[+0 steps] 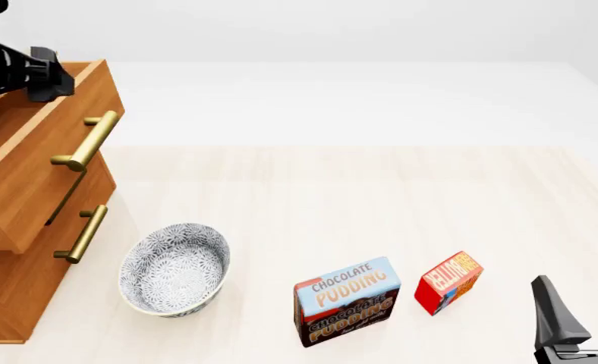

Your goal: Put the butter at the back in the top drawer of the cabinet and close it.

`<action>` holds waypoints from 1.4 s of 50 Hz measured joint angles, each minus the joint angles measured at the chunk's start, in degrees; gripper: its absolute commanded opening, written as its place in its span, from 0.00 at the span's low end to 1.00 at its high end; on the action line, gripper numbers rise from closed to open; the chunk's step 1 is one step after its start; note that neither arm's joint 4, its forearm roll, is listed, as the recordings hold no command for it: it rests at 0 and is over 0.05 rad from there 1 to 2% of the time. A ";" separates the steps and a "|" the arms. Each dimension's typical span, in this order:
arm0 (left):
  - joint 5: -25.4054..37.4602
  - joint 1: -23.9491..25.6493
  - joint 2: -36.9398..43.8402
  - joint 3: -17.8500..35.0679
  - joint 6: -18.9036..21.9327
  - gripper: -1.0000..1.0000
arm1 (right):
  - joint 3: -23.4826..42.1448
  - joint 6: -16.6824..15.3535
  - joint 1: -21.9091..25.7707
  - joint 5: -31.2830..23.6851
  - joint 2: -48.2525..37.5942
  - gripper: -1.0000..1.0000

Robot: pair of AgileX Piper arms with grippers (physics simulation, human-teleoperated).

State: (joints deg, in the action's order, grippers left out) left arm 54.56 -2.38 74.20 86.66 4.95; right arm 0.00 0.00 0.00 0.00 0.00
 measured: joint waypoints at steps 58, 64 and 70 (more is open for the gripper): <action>-3.26 -0.32 2.05 -4.38 -1.02 1.00 | 0.00 0.00 0.00 0.00 0.00 1.00; -3.69 -0.32 2.30 -4.93 -1.18 1.00 | 0.00 0.00 0.00 0.00 0.00 1.00; -4.11 -0.42 2.56 -5.43 -1.30 1.00 | 0.00 0.00 0.00 0.00 0.00 1.00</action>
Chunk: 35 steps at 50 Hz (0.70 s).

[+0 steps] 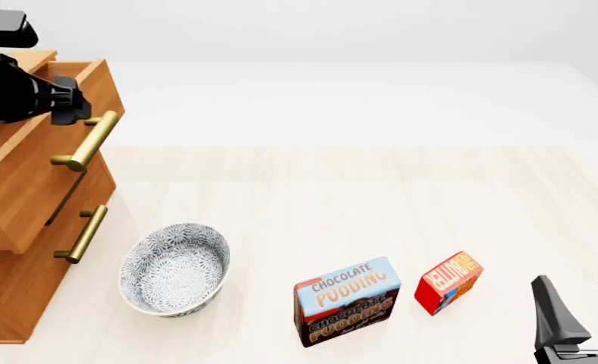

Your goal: Put the butter at the back in the top drawer of the cabinet and close it.

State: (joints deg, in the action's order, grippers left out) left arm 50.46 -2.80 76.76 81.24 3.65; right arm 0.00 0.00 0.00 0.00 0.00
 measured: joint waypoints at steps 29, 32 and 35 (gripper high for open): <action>-1.41 0.58 1.19 -1.59 -0.81 1.00 | 0.00 0.00 0.00 0.00 0.00 1.00; -1.55 0.61 1.29 -1.70 -0.96 1.00 | 0.00 0.00 0.00 0.00 0.00 1.00; -1.67 0.63 1.38 -1.80 -1.09 1.00 | 0.00 0.00 0.00 0.00 0.00 1.00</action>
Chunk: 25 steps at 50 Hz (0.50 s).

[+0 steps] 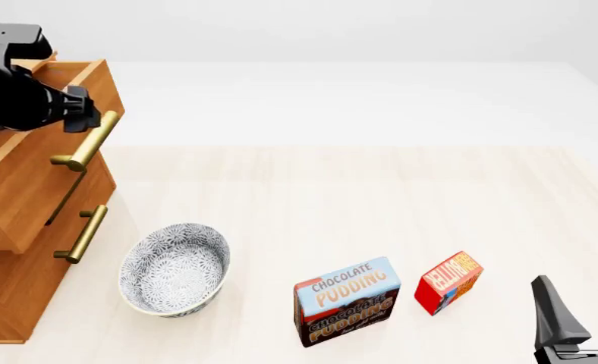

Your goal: Put the butter at the back in the top drawer of the cabinet and close it.

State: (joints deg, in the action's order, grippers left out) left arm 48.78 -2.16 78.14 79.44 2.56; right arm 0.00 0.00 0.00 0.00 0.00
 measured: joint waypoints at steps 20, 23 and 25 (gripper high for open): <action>-0.68 0.57 0.51 -0.60 -0.91 1.00 | 0.00 0.00 0.00 0.00 0.00 1.00; -0.64 0.74 0.51 -0.58 -1.08 1.00 | 0.00 0.00 0.00 0.00 0.00 1.00; -0.60 0.84 0.52 -0.55 -1.19 1.00 | 0.00 0.00 0.00 0.00 0.00 1.00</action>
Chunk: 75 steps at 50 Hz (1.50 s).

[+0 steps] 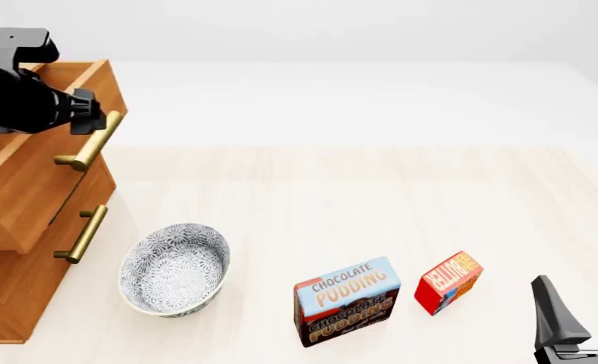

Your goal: Put the butter at the back in the top drawer of the cabinet and close it.

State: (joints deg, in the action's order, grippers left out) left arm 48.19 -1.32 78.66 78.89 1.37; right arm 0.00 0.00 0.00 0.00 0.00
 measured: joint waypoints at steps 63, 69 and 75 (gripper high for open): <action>-0.24 5.36 1.50 0.60 -2.52 1.00 | 0.00 0.00 0.00 0.00 0.00 1.00; -0.29 5.90 1.68 0.66 -2.70 1.00 | 0.00 0.00 0.00 0.00 0.00 1.00; -0.38 6.51 1.91 0.75 -2.94 1.00 | 0.00 0.00 0.00 0.00 0.00 1.00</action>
State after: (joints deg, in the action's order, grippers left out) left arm 47.81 5.19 80.57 79.64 -1.57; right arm 0.00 0.00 0.00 0.00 0.00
